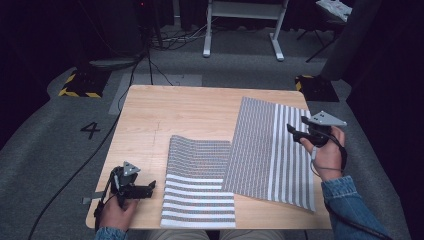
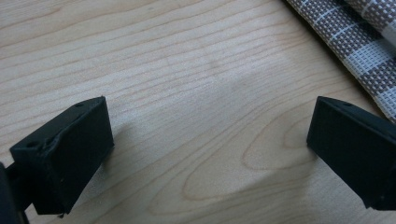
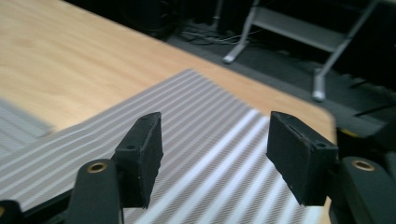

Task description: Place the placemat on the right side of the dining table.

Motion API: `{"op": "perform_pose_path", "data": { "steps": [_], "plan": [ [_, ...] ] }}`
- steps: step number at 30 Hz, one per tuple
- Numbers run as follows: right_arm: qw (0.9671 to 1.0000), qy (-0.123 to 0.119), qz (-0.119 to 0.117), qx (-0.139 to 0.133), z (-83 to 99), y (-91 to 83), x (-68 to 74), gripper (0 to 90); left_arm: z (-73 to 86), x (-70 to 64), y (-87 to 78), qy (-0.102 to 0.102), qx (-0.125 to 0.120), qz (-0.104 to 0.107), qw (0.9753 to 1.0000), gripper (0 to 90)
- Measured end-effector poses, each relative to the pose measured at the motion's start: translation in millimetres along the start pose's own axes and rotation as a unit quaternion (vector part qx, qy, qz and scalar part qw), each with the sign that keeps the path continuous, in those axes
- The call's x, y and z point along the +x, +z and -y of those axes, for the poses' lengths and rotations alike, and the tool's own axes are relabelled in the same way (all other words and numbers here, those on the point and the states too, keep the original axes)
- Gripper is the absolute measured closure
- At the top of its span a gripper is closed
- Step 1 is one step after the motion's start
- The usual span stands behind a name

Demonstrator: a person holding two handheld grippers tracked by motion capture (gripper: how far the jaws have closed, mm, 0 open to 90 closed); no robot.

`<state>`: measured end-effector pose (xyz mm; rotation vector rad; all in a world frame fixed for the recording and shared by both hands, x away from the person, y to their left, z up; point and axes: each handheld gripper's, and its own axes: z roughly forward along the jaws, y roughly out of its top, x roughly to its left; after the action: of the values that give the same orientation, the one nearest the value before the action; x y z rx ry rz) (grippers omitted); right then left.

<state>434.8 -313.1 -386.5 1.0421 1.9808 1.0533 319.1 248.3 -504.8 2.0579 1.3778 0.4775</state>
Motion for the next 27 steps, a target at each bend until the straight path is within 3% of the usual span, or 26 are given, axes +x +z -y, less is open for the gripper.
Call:
{"op": "perform_pose_path", "data": {
  "steps": [1, 5, 6, 7, 9, 10, 11, 12, 13, 15, 19, 21, 22, 26, 27],
  "plan": [
    [1.0000, 0.000, 0.000, 0.000, 0.0, 0.0, 0.0, 36.4, -0.1, 0.0, 0.0, 0.000, 0.000, 0.000, 1.0000, 0.4],
    [0.9985, 0.001, -0.055, 0.008, 1.4, -8.7, 31.7, 35.6, -0.5, 0.1, 0.4, 0.000, 0.001, 0.001, 1.0000, 0.4],
    [0.9972, 0.004, -0.073, 0.013, 1.9, -10.7, 40.8, 35.5, -0.6, 0.1, 0.4, 0.000, 0.002, 0.001, 1.0000, 0.4],
    [0.9939, 0.005, -0.107, 0.026, 4.2, -13.8, 60.0, 34.9, -0.6, 0.0, 0.5, 0.000, 0.001, 0.001, 1.0000, 0.4],
    [0.9900, 0.000, -0.135, 0.042, 7.6, -15.2, 77.9, 34.6, -0.5, 0.0, 0.4, 0.000, 0.001, 0.001, 1.0000, 0.4],
    [0.9900, 0.000, -0.135, 0.042, 7.6, -15.2, 77.9, 34.6, -0.5, 0.0, 0.4, 0.000, 0.001, 0.001, 1.0000, 0.4],
    [0.9865, -0.003, -0.154, 0.055, 10.7, -15.3, 90.9, 34.4, -0.5, 0.0, 0.4, 0.000, 0.001, 0.001, 1.0000, 0.4],
    [0.9804, -0.004, -0.184, 0.071, 16.3, -14.0, 110.2, 33.8, -0.6, 0.1, 0.3, 0.000, 0.002, 0.002, 1.0000, 0.4],
    [0.9804, -0.004, -0.184, 0.071, 16.3, -14.0, 110.2, 33.8, -0.6, 0.1, 0.3, 0.000, 0.002, 0.002, 1.0000, 0.4],
    [0.9725, -0.017, -0.213, 0.092, 25.2, -8.9, 134.8, 33.8, -0.3, 0.0, 0.1, 0.000, 0.001, 0.001, 1.0000, 0.5],
    [0.9650, -0.035, -0.234, 0.113, 36.8, 2.0, 159.4, 33.4, -0.1, -0.3, 0.2, -0.001, 0.001, 0.005, 1.0000, 0.4],
    [0.9636, -0.037, -0.238, 0.116, 39.7, 5.2, 164.2, 33.2, -0.1, -0.3, 0.2, -0.001, 0.001, 0.005, 1.0000, 0.4],
    [0.9606, -0.041, -0.243, 0.128, 46.1, 10.8, 172.8, 32.4, -0.1, -0.3, 0.2, -0.001, 0.001, 0.005, 1.0000, 0.4],
    [0.9575, -0.046, -0.246, 0.143, 54.8, 15.9, 180.1, 30.9, 0.0, -0.3, 0.2, -0.001, 0.001, 0.005, 1.0000, 0.5],
    [0.9565, -0.053, -0.240, 0.158, 60.5, 17.7, 181.8, 30.8, -0.1, -0.3, 0.2, -0.001, 0.001, 0.005, 1.0000, 0.4]
  ]
}}
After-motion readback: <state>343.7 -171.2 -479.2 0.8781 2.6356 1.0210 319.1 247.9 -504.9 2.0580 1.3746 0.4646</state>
